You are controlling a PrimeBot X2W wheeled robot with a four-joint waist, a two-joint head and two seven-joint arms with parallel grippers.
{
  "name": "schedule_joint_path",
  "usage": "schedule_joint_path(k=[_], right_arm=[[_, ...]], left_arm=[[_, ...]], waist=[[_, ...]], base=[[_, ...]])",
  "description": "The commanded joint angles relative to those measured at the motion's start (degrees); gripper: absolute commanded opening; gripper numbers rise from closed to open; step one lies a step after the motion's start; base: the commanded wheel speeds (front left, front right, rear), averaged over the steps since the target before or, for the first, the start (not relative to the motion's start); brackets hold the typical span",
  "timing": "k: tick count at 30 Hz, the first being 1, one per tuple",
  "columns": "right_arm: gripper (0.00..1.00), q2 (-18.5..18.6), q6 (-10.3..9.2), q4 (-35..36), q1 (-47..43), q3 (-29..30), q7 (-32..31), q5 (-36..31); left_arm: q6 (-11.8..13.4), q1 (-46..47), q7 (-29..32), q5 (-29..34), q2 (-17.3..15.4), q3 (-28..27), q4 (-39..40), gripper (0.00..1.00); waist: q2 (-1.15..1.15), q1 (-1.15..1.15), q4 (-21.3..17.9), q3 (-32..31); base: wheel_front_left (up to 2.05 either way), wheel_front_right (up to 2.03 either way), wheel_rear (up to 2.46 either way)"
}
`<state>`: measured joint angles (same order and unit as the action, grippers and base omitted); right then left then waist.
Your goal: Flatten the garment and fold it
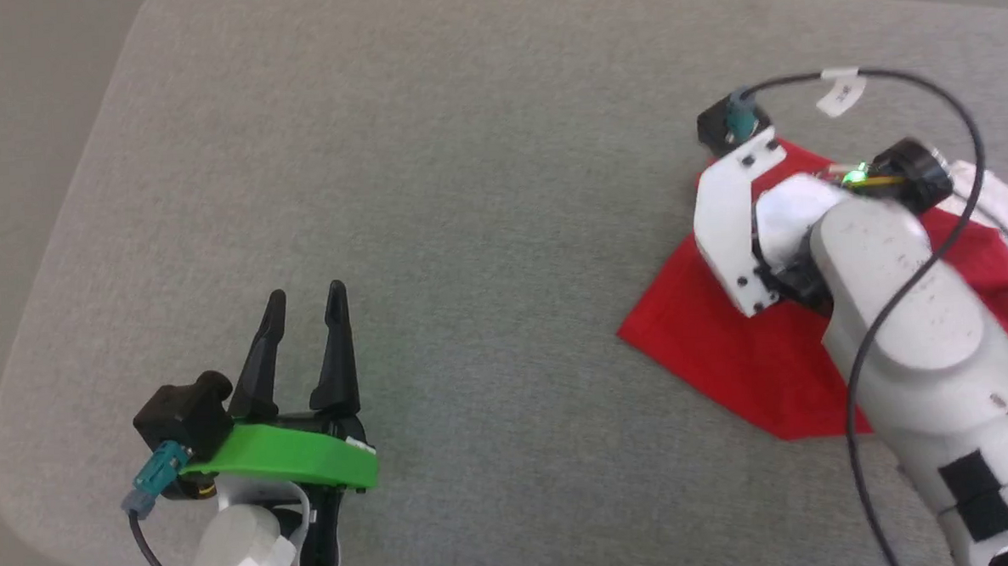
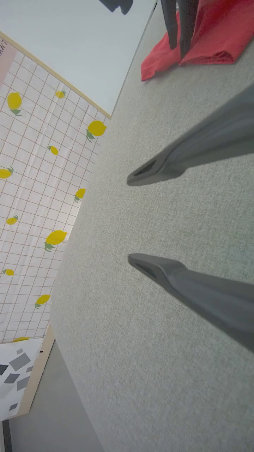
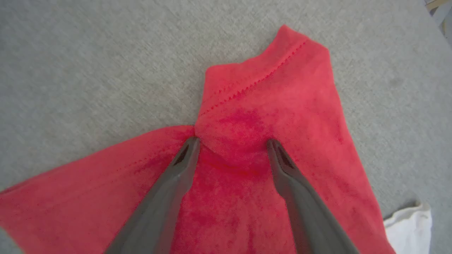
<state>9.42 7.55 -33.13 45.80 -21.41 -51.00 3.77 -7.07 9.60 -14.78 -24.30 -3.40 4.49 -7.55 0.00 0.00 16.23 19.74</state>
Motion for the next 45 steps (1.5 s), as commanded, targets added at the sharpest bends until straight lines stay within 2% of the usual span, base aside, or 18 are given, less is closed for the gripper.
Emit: schedule_joint_path(k=[1,2,3,4,5,9,13,20,22,25,26,27,32,36,41,43,45], right_arm=[[1.0,0.4,-0.06,-1.5,0.8,-0.7,-1.5,1.1],[1.0,0.6,-0.06,-2.2,1.0,-0.9,-2.5,1.8],[0.75,0.7,-0.06,-2.6,1.3,-1.1,-3.2,2.3],[0.04,0.8,-0.06,-2.8,1.5,-0.9,-3.5,3.0],[0.0,0.9,-0.06,-2.8,1.8,-0.6,-3.4,3.2],[0.0,1.7,-0.06,-2.1,3.6,2.8,0.3,2.7],[0.0,2.6,-0.06,-1.4,7.0,9.1,4.7,-0.7],[0.0,3.4,-0.06,1.6,17.1,26.7,14.3,-14.4],[0.0,2.8,-0.06,1.8,19.0,30.1,16.0,-17.7],[0.0,1.5,-0.06,-0.2,20.3,33.2,15.3,-22.0],[0.36,1.0,-0.06,-0.7,20.3,33.7,15.3,-22.4],[1.0,0.5,-0.06,-1.4,20.0,33.7,15.2,-23.1],[1.0,-1.2,-0.06,-1.5,18.1,35.3,19.2,-22.2],[1.0,-1.9,-0.06,1.0,15.2,35.1,27.7,-18.0],[1.0,-2.9,-0.06,7.4,6.3,33.1,38.2,-9.5],[1.0,-2.2,-0.06,10.8,1.7,30.5,40.8,-8.1],[1.0,-2.5,-0.06,14.3,-3.2,30.3,43.1,-5.1]], left_arm=[[-0.4,1.1,-0.2,-0.6,0.3,0.1,-0.2,1.0],[-0.4,1.2,-0.2,-0.7,0.3,0.2,-0.2,1.0],[-0.4,1.3,-0.2,-0.7,0.3,0.2,-0.2,1.0],[-0.4,1.4,-0.2,-0.8,0.3,0.3,-0.2,1.0],[-0.4,1.5,-0.2,-0.8,0.3,0.5,-0.2,1.0],[-0.4,1.6,-0.2,-0.7,0.4,1.0,-0.1,1.0],[-0.4,1.6,-0.2,-0.6,0.4,1.8,0.1,1.0],[-0.4,2.7,-0.2,-1.0,0.2,4.0,0.4,1.0],[-0.4,2.9,-0.2,-1.2,0.2,4.4,0.3,1.0],[-0.4,2.9,-0.2,-1.5,0.1,4.8,0.0,1.0],[-0.4,2.9,-0.2,-1.6,0.1,4.7,-0.1,1.0],[-0.4,2.9,-0.2,-1.7,0.1,4.7,-0.2,1.0],[-0.4,2.8,-0.2,-1.7,0.0,4.5,-0.8,1.0],[-0.4,2.1,-0.2,-1.3,-0.3,4.0,-1.0,1.0],[-0.4,0.2,-0.2,-0.2,-0.4,3.0,-1.3,1.0],[-0.3,-0.8,-0.2,0.3,-0.5,2.2,-1.0,1.0],[-0.2,-1.9,-0.2,0.9,-0.7,1.9,-1.0,1.0]], waist=[[0.0,0.0,2.4,2.3],[0.0,0.0,2.4,2.2],[0.0,0.0,2.3,2.1],[0.0,0.0,2.1,1.9],[0.0,0.0,2.0,1.7],[0.0,0.0,1.2,1.1],[0.0,0.0,0.5,0.9],[0.0,0.0,0.6,2.5],[0.0,0.0,0.7,2.8],[0.0,0.0,0.6,2.9],[0.0,0.0,0.6,2.9],[0.0,0.0,0.5,2.9],[0.0,0.0,0.1,1.2],[0.0,0.0,-0.7,-1.7],[0.0,0.0,-2.9,-6.7],[0.0,0.0,-4.4,-8.2],[0.0,0.0,-5.6,-10.3]], base=[[0.0,0.0,0.0],[0.0,0.0,0.0],[0.0,0.0,0.0],[0.0,0.0,0.0],[0.0,0.0,0.0],[0.0,0.0,0.0],[0.0,0.0,0.0],[0.0,0.0,0.0],[0.0,0.0,0.0],[0.0,0.0,0.0],[0.0,0.0,0.0],[0.0,0.0,0.0],[0.0,0.0,0.0],[0.0,0.0,0.0],[0.0,0.0,0.0],[0.0,0.0,0.0],[0.0,0.0,0.0]])
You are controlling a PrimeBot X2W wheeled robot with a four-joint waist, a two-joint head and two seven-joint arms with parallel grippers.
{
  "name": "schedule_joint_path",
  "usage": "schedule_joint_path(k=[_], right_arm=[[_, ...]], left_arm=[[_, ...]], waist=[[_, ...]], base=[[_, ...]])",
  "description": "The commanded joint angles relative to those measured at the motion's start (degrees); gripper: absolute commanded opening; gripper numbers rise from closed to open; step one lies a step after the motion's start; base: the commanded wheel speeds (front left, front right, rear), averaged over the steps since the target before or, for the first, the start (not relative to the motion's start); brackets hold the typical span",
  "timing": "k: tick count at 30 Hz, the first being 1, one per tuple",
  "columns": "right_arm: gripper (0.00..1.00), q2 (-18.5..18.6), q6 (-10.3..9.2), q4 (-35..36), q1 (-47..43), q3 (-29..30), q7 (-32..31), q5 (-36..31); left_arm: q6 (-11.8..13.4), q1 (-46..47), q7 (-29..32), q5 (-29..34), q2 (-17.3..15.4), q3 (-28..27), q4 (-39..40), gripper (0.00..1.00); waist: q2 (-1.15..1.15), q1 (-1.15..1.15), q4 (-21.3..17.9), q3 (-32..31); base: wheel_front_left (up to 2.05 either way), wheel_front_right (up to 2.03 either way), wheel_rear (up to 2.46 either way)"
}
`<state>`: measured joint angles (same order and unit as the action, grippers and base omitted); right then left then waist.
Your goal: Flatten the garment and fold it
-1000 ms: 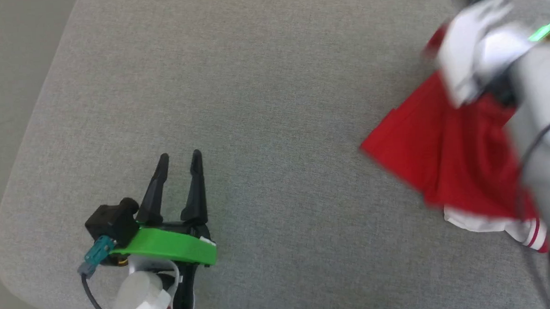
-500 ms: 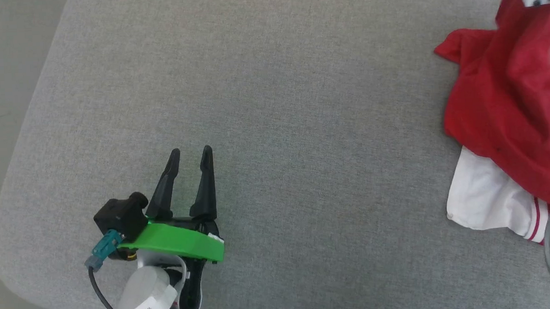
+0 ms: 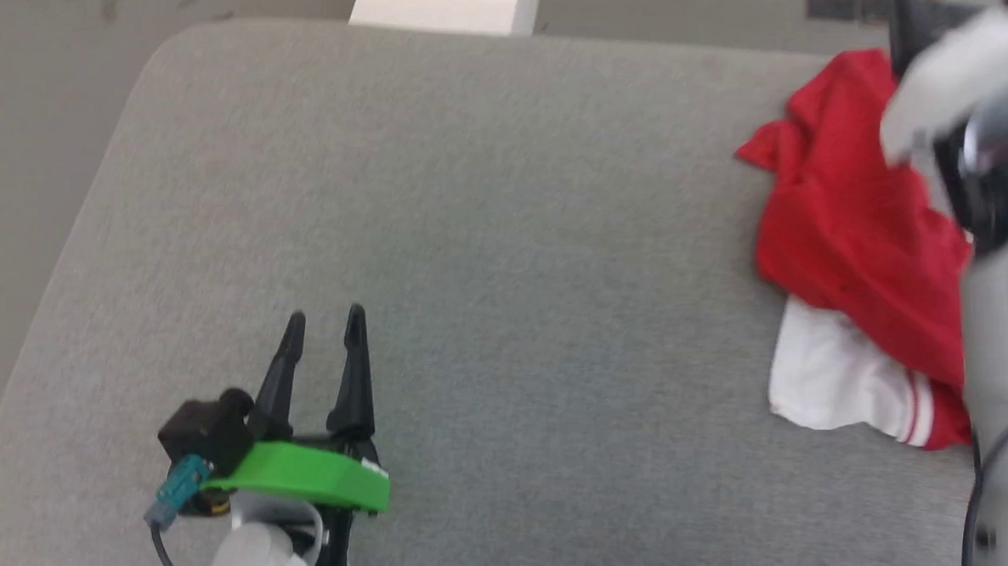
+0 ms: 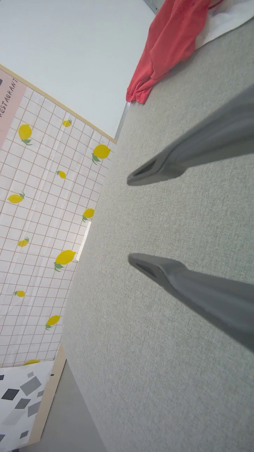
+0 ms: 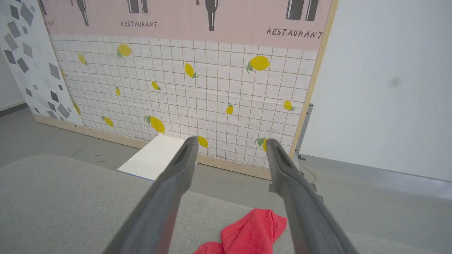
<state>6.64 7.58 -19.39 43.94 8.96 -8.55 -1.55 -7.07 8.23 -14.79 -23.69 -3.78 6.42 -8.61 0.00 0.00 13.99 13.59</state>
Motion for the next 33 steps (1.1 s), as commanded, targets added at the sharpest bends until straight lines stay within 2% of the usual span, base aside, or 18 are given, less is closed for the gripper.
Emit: schedule_joint_path(k=[1,5,10,16,20,24,28,33], right_arm=[[1.0,0.3,-0.09,2.5,-3.8,-0.3,1.5,0.8],[1.0,0.0,-0.09,10.7,-15.9,-1.4,4.6,4.0],[1.0,-2.3,-0.09,18.7,-31.1,2.5,7.5,6.3],[1.0,-3.7,-0.09,21.5,-43.0,6.9,9.1,9.9],[1.0,-3.7,-0.09,20.7,-47.0,7.8,9.5,13.8],[1.0,-3.7,-0.09,20.4,-47.9,7.4,9.6,15.0],[1.0,-3.8,-0.09,20.4,-47.6,7.6,9.4,15.2],[1.0,-3.8,-0.09,20.5,-46.8,7.6,9.4,15.6]], left_arm=[[-0.1,-1.0,-0.2,0.5,-0.3,-0.2,0.0,1.0],[0.6,-3.0,-0.2,0.9,-0.4,-0.7,0.5,1.0],[1.4,-5.1,-0.1,0.9,-0.6,-0.9,1.1,1.0],[1.9,-6.7,0.6,0.5,-0.6,-0.7,1.9,1.0],[1.9,-6.9,1.1,-0.3,-0.5,-0.2,2.5,1.0],[1.7,-5.4,3.3,-1.3,-0.2,1.6,2.6,1.0],[1.1,-0.3,9.6,-2.1,0.2,6.5,1.4,1.0],[0.4,10.5,21.9,-2.5,0.7,17.0,-2.9,1.0]], waist=[[0.0,0.0,-3.8,-4.8],[0.0,0.0,-6.4,-7.1],[0.0,0.0,-9.2,-8.7],[0.0,0.0,-11.6,-9.7],[0.0,0.0,-12.9,-9.7],[0.0,0.0,-14.0,-9.1],[0.0,0.0,-14.7,-8.0],[0.0,0.0,-15.6,-5.7]], base=[[0.0,0.0,0.0],[0.0,0.0,0.0],[0.0,0.0,0.0],[0.0,0.0,0.0],[0.0,0.0,0.0],[0.0,0.0,0.0],[0.0,0.0,0.0],[0.0,0.0,0.0]])
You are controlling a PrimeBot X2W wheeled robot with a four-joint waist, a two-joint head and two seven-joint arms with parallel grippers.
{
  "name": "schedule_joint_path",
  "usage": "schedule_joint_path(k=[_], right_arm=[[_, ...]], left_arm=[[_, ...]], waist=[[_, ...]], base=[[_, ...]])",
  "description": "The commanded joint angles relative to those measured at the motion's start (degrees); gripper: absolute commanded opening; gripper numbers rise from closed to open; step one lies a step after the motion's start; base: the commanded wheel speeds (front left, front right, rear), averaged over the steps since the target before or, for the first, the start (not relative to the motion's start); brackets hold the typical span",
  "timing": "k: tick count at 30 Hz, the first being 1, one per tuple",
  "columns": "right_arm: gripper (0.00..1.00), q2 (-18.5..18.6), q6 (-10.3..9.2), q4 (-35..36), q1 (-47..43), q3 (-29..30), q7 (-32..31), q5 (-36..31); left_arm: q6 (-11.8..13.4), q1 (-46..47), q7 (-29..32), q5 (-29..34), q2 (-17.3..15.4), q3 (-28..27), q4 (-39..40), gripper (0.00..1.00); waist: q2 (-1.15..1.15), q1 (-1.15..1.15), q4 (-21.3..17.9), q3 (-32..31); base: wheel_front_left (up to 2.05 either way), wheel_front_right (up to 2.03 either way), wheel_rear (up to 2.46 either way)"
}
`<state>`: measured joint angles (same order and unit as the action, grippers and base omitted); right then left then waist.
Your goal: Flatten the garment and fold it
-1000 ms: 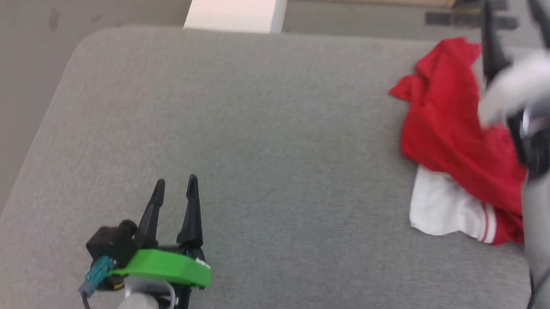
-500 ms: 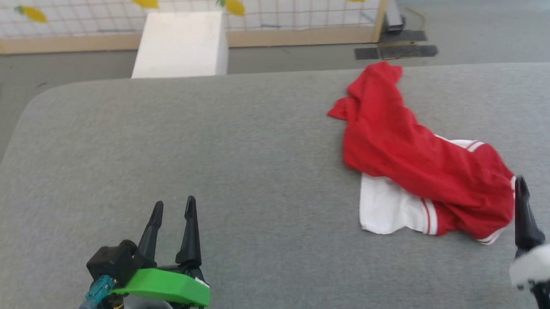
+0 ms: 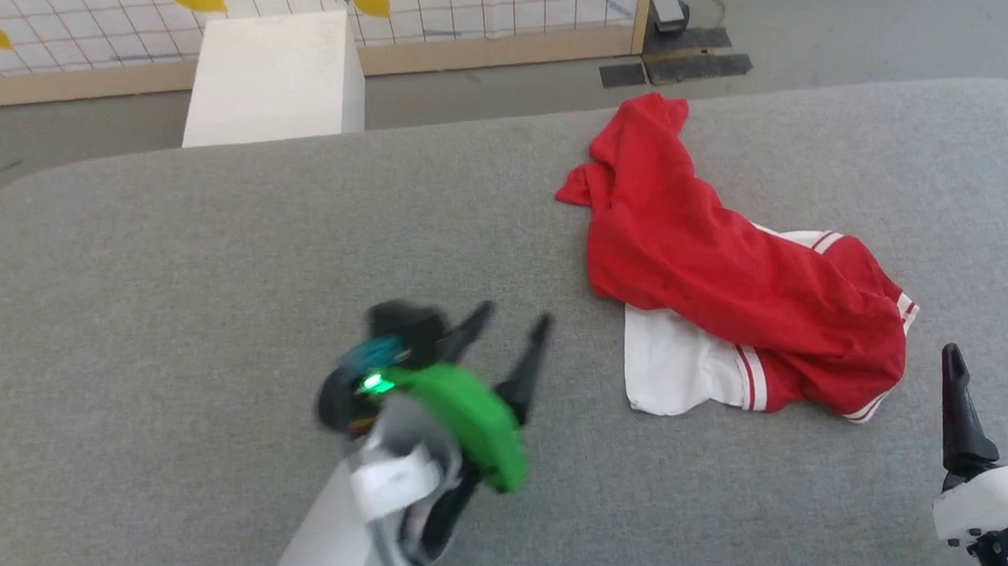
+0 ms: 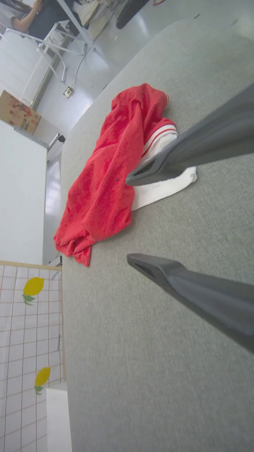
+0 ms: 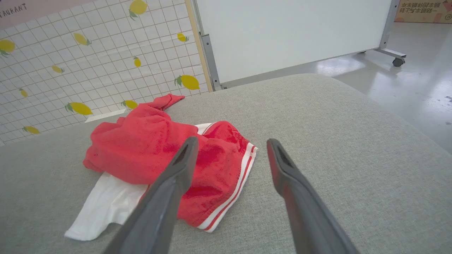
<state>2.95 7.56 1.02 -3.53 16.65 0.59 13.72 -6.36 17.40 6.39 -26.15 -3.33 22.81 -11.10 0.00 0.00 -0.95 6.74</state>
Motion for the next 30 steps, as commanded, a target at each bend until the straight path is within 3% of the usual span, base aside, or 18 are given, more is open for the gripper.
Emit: schedule_joint_path(k=[1,6,9,20,21,22,23,30], right_arm=[[1.0,-0.1,-0.08,0.1,0.8,-0.1,0.3,0.5],[1.0,-0.1,-0.08,-0.3,1.7,-0.5,0.4,0.8],[1.0,-0.1,-0.08,-0.6,2.1,-0.7,0.7,0.9],[1.0,-0.1,-0.08,-2.3,2.6,-0.5,2.4,1.8],[1.0,-0.1,-0.08,-2.4,2.7,-0.5,2.5,1.8],[1.0,-0.1,-0.08,-2.4,2.8,-0.4,2.5,1.8],[1.0,-0.1,-0.08,-2.5,2.9,-0.3,2.6,1.8],[1.0,-0.1,-0.08,-3.0,3.1,0.3,2.5,1.3]], left_arm=[[-0.4,3.1,3.4,-0.4,0.3,2.6,-1.6,1.0],[-0.5,11.7,16.3,-2.3,0.4,12.9,-7.6,1.0],[0.0,15.1,20.6,-3.5,0.4,17.9,-9.8,1.0],[1.4,21.3,23.7,-3.3,0.4,26.3,-19.4,1.0],[1.5,21.4,23.5,-3.7,0.4,26.7,-19.9,0.58],[1.6,21.6,23.3,-3.9,0.5,27.0,-20.3,0.34],[1.6,21.7,23.1,-4.3,0.5,27.3,-20.6,0.0],[0.9,22.5,21.5,-8.7,0.5,29.2,-19.9,0.0]], waist=[[0.0,0.0,-1.0,1.6],[0.0,0.0,-3.1,4.2],[0.0,0.0,-4.4,5.7],[0.0,0.0,-7.0,8.3],[0.0,0.0,-6.9,8.4],[0.0,0.0,-6.9,8.4],[0.0,0.0,-6.8,8.4],[0.0,0.0,-4.5,7.7]], base=[[0.0,0.0,0.0],[0.0,0.0,0.0],[0.0,0.0,0.0],[0.0,0.0,0.0],[0.0,0.0,0.0],[0.0,0.0,0.0],[0.0,0.0,0.0],[0.0,0.0,0.0]])
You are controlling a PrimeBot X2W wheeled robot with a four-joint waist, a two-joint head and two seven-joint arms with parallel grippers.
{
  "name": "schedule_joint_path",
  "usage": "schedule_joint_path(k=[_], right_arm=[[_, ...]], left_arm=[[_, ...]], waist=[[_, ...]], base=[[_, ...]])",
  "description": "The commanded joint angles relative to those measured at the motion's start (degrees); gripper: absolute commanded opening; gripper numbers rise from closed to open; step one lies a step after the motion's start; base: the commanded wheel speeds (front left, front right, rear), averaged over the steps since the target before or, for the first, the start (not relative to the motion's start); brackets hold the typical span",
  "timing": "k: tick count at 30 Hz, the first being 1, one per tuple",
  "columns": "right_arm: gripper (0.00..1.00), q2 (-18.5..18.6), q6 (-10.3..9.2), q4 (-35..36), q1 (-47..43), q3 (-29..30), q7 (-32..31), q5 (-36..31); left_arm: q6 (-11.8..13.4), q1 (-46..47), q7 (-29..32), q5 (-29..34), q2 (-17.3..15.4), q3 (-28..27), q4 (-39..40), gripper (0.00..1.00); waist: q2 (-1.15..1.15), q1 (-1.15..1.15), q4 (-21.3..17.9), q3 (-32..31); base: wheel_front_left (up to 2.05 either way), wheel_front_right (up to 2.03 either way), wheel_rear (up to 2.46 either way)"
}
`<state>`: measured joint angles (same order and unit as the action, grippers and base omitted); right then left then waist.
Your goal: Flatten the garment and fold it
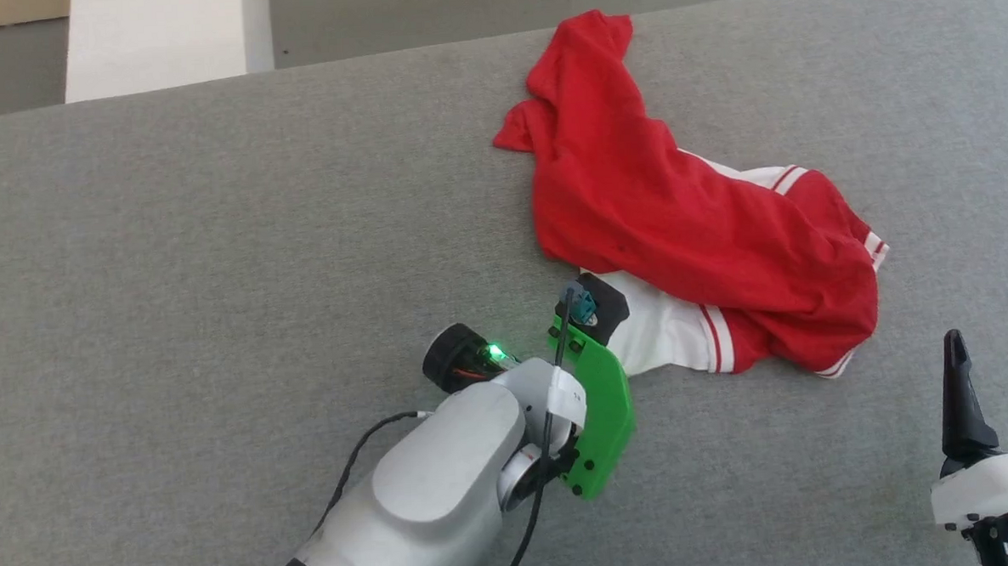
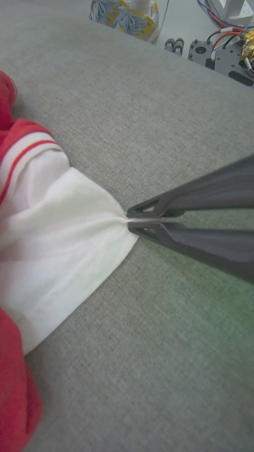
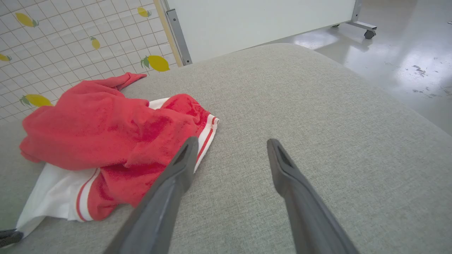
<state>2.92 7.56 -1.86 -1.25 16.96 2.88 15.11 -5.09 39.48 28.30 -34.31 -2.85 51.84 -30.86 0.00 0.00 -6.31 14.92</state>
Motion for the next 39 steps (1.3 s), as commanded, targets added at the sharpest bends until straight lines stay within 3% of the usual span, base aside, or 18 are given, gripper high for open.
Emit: schedule_joint_path(k=[1,7,13,22,29,30,31,32,33,39], right_arm=[[1.0,0.0,-0.08,-0.2,0.7,0.1,0.2,-0.1],[1.0,0.0,-0.08,-0.3,0.3,0.7,-0.5,-0.6],[1.0,0.0,-0.08,-0.2,0.0,0.8,-1.4,-1.6],[1.0,0.0,-0.08,-0.2,0.1,-0.2,-2.5,-1.5],[1.0,0.0,-0.08,-0.2,0.2,-0.5,-2.8,-1.5],[1.0,0.0,-0.08,-0.2,0.2,-0.7,-2.9,-1.5],[1.0,0.0,-0.08,-0.2,0.3,-0.8,-2.9,-1.5],[1.0,0.0,-0.08,-0.2,0.4,-0.9,-3.0,-1.5],[1.0,0.0,-0.08,-0.3,0.5,-1.0,-3.0,-1.5],[1.0,0.0,-0.08,-1.2,2.7,-2.9,-6.0,-2.0]], left_arm=[[-0.4,0.5,-0.9,-1.2,0.0,0.0,0.2,0.0],[2.6,0.8,-6.8,-5.1,-1.8,-7.0,3.8,0.0],[8.5,-3.5,-9.7,-8.8,-9.5,-16.0,9.1,0.0],[21.1,-19.6,-11.9,-14.3,-22.0,-30.0,15.3,0.0],[27.6,-32.1,-14.6,-21.1,-23.0,-39.7,17.8,0.0],[28.2,-33.6,-15.1,-21.8,-22.9,-40.8,18.1,0.04],[28.6,-34.4,-15.5,-22.2,-22.8,-41.6,18.7,0.37],[28.7,-35.2,-16.6,-22.6,-22.5,-42.5,19.7,0.93],[28.4,-35.5,-17.4,-22.8,-22.2,-43.0,20.7,1.0],[27.4,-35.4,-27.7,-18.0,-22.4,-44.7,26.7,1.0]], waist=[[0.0,0.0,1.3,-0.7],[0.0,0.0,5.3,-2.8],[0.0,0.0,9.4,-5.2],[0.0,0.0,11.7,-6.4],[0.0,0.0,11.3,-6.6],[0.0,0.0,11.1,-6.7],[0.0,0.0,11.0,-6.7],[0.0,0.0,10.9,-6.6],[0.0,0.0,10.9,-6.6],[0.0,0.0,10.9,-6.2]], base=[[0.0,0.0,0.0],[0.0,0.0,0.0],[0.0,0.0,0.0],[0.0,0.0,0.0],[0.0,0.0,0.0],[0.0,0.0,0.0],[0.0,0.0,0.0],[0.0,0.0,0.0],[0.0,0.0,0.0],[0.0,0.0,0.0]])
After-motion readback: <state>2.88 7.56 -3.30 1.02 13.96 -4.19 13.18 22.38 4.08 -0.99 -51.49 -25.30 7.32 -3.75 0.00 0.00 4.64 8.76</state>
